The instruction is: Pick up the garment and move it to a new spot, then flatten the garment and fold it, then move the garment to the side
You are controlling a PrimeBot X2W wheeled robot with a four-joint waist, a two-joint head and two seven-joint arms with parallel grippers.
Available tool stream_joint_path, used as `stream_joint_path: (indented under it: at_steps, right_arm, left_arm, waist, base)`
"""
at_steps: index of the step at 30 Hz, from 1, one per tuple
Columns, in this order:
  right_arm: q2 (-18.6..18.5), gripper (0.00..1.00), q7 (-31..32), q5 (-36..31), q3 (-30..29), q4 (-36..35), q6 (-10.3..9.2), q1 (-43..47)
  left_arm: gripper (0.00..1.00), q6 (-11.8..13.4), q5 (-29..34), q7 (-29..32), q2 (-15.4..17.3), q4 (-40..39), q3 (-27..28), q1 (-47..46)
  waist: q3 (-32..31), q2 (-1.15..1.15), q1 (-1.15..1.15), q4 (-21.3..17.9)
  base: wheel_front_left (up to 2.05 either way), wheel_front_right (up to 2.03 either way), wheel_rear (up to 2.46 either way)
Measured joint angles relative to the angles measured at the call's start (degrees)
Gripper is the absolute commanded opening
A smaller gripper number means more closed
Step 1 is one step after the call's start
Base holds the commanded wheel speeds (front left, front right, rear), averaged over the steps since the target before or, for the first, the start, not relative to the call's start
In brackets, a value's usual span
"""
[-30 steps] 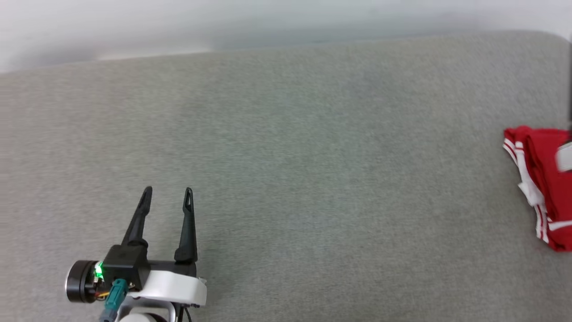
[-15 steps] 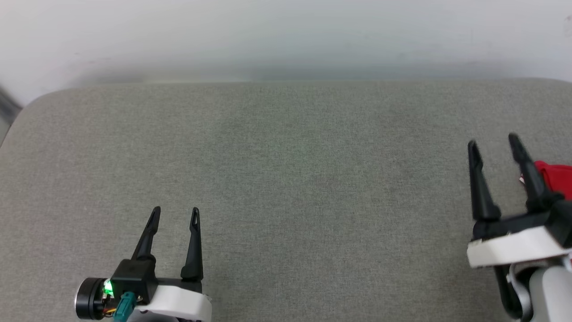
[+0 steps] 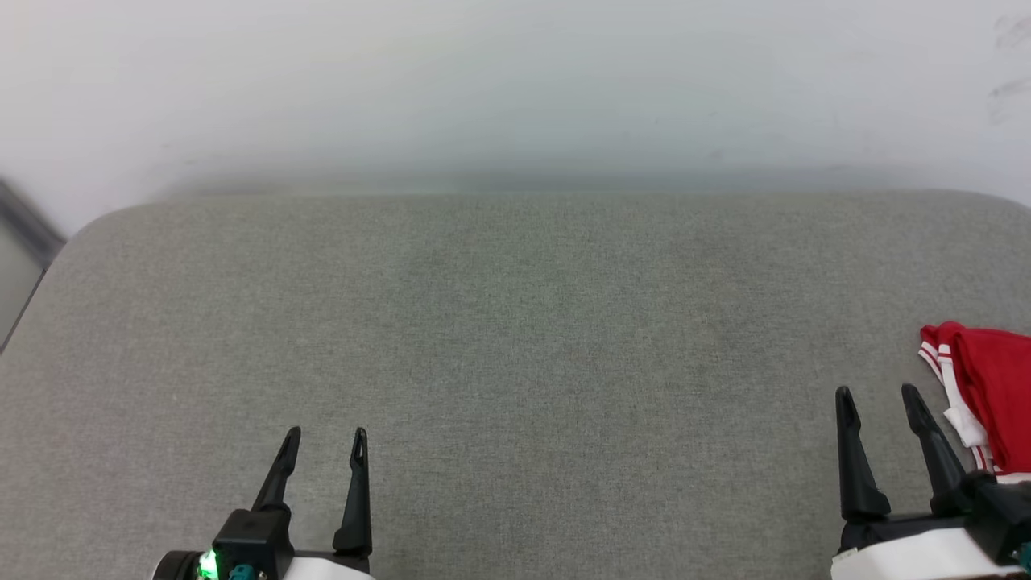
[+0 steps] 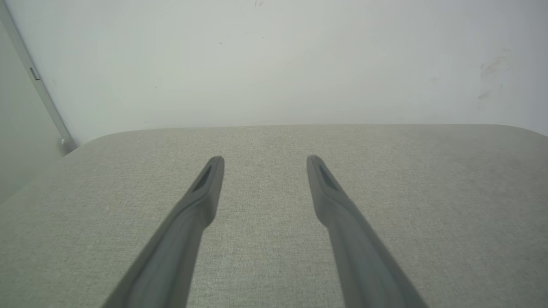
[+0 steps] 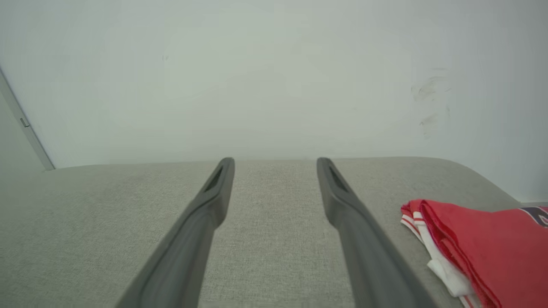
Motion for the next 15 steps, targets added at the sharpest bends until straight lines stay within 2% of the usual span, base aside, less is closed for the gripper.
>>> stream_joint_path:
  at_steps: [12, 13, 15]
  right_arm:
    - [0.64, 1.0, 0.0, 0.16, -0.24, -0.75, 0.0, 4.01]
    - [0.65, 0.0, 0.0, 0.22, -0.2, -0.6, 0.0, 4.04]
    - [0.65, 0.0, 0.02, 0.15, -0.15, 0.42, 0.0, 4.1]
  left_arm:
    - [1.0, -0.24, -1.3, 0.0, -0.01, 0.44, -0.24, 1.36]
    - [0.0, -0.24, -1.35, 0.01, -0.01, 0.58, -0.23, 1.37]
    - [0.0, -0.23, -1.35, 0.04, -0.01, 1.55, -0.23, 1.63]
  waist:
    - [-1.61, 0.0, 0.0, 0.66]
    - [-1.67, 0.0, 0.0, 0.7]
    - [-1.68, 0.0, 0.01, 0.71]
  base:
    - [0.0, 0.0, 0.0]
    - [0.0, 0.0, 0.0]
    - [0.0, 0.0, 0.0]
